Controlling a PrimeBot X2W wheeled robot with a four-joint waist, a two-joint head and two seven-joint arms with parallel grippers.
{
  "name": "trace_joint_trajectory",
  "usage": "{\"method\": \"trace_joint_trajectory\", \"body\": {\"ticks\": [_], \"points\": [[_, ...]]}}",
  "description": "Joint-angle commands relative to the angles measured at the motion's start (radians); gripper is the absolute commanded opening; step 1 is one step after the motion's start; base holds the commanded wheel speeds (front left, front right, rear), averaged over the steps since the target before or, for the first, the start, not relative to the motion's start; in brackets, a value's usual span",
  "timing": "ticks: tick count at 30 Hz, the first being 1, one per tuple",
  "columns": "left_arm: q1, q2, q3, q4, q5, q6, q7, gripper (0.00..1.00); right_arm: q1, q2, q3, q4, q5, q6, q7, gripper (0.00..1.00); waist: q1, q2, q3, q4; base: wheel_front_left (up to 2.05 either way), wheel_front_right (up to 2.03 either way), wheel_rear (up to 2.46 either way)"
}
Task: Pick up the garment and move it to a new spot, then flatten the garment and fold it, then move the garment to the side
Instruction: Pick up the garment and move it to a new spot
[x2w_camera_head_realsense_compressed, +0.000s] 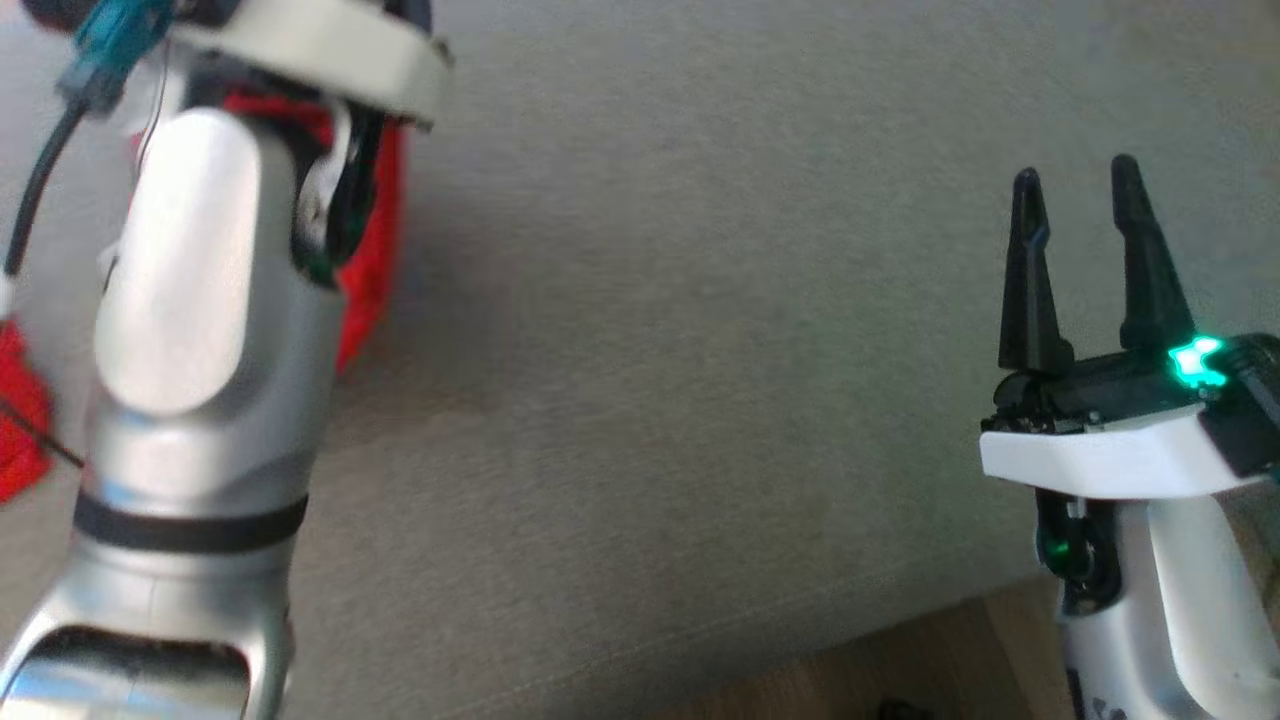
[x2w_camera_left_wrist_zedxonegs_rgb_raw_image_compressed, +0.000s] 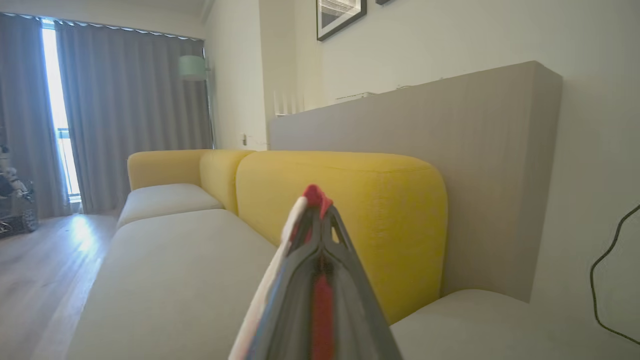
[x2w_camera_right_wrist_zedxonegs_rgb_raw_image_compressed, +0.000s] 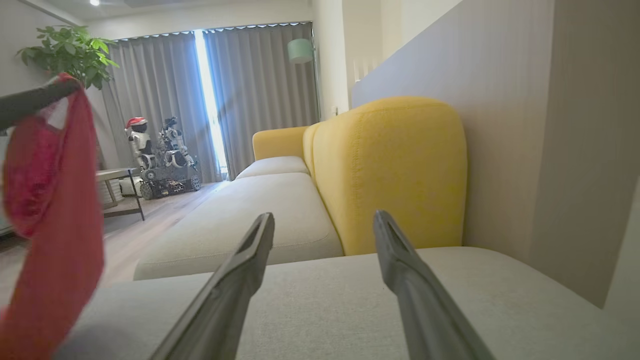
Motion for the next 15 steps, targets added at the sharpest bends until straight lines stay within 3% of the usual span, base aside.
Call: {"method": "trace_joint_trajectory", "body": {"ticks": [1,8,13,14,15], "points": [[-0.076,0.008,0.009,-0.005,0.007,0.007,-0.006,0.0,-0.03,-0.005,0.029,-0.05,0.016,-0.001,-0.011,1.0,0.0,0.0,0.051,-0.081,0.0,0.0,0.0],[-0.201,-0.031,-0.091,0.173,-0.022,0.046,-0.061,0.0,-0.048,-0.005,0.063,-0.066,0.057,-0.001,-0.011,1.0,0.0,0.0,0.106,-0.186,0.0,0.0,0.0],[-0.286,-0.033,-0.229,0.237,-0.158,0.135,-0.144,0.03,-0.063,-0.005,0.066,-0.057,0.086,-0.001,-0.011,1.0,0.0,0.0,0.127,-0.249,0.0,0.0,0.0],[-0.298,-0.033,-0.263,0.251,-0.185,0.151,-0.151,0.18,-0.066,-0.005,0.071,-0.055,0.091,-0.001,-0.011,1.0,0.0,0.0,0.128,-0.259,0.0,0.0,0.0],[-0.31,-0.033,-0.295,0.265,-0.211,0.164,-0.157,0.44,-0.068,-0.005,0.076,-0.055,0.095,-0.001,-0.011,1.0,0.0,0.0,0.129,-0.266,0.0,0.0,0.0]]}}
